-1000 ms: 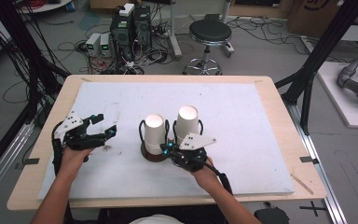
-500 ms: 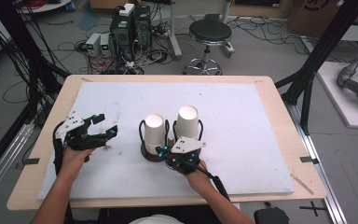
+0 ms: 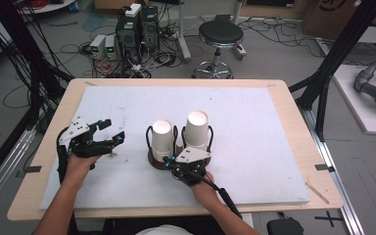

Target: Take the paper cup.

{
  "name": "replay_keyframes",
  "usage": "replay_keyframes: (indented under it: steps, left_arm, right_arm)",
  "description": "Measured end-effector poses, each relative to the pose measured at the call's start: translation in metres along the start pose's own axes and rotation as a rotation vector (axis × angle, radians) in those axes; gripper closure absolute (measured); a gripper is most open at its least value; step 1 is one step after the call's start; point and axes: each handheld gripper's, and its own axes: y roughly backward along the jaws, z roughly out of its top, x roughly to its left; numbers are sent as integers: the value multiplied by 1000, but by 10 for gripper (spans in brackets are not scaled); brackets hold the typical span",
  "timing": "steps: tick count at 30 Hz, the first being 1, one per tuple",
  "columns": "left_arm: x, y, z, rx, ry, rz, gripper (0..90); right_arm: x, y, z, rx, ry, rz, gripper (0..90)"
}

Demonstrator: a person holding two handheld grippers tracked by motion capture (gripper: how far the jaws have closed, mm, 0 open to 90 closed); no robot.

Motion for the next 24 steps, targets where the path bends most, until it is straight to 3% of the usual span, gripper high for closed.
replay_keyframes:
  steps: [8, 24]
  left_arm:
    - [-7, -4, 9, -17, -20, -26, 220]
    - [-25, -20, 34, -33, -55, -107, 220]
  right_arm:
    - [2, -3, 1, 2, -23, -31, 900]
    - [12, -15, 11, 71, -99, -115, 900]
